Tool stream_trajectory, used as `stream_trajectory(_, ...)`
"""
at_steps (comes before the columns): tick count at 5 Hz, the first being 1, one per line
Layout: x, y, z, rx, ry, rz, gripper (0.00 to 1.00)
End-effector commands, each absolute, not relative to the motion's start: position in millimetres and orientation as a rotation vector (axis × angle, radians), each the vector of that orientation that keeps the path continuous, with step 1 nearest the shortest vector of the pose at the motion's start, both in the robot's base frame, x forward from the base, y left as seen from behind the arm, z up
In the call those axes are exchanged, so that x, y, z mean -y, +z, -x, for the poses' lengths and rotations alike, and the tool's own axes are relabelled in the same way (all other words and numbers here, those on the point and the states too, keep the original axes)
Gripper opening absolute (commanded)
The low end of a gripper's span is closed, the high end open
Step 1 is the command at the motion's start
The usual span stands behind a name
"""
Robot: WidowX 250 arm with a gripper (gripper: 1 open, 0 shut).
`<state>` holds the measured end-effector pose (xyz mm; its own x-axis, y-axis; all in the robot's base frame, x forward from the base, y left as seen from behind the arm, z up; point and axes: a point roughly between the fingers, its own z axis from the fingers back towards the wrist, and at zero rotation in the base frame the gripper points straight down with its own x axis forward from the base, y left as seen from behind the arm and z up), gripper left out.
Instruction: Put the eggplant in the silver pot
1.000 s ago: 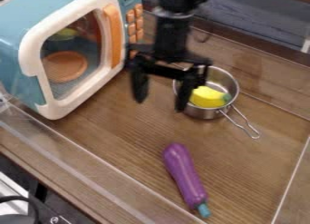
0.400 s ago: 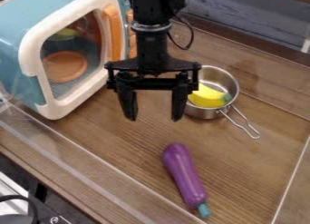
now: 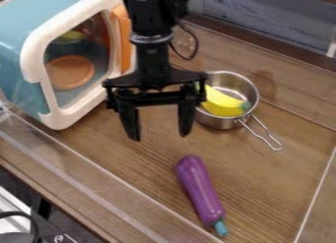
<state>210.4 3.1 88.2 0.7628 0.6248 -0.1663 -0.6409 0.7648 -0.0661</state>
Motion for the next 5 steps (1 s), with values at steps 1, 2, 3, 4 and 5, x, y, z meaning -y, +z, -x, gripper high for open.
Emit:
stream_trajectory(1, 2.4, 101.4, -209.0, -0.095, 0.732, 0.146, 1.00)
stream_trajectory(2, 6.6, 107.1, -205.7, -0.092, 0.754, 0.153, 1.00)
stream_trajectory(3, 6.2, 109.0, -207.9, -0.092, 0.746, 0.158, 1.00)
stream_trajectory(4, 5.9, 110.9, -210.3, -0.092, 0.736, 0.163, 1.00)
stream_trajectory(5, 11.0, 109.1, -209.2, -0.093, 0.709, 0.167, 1.00)
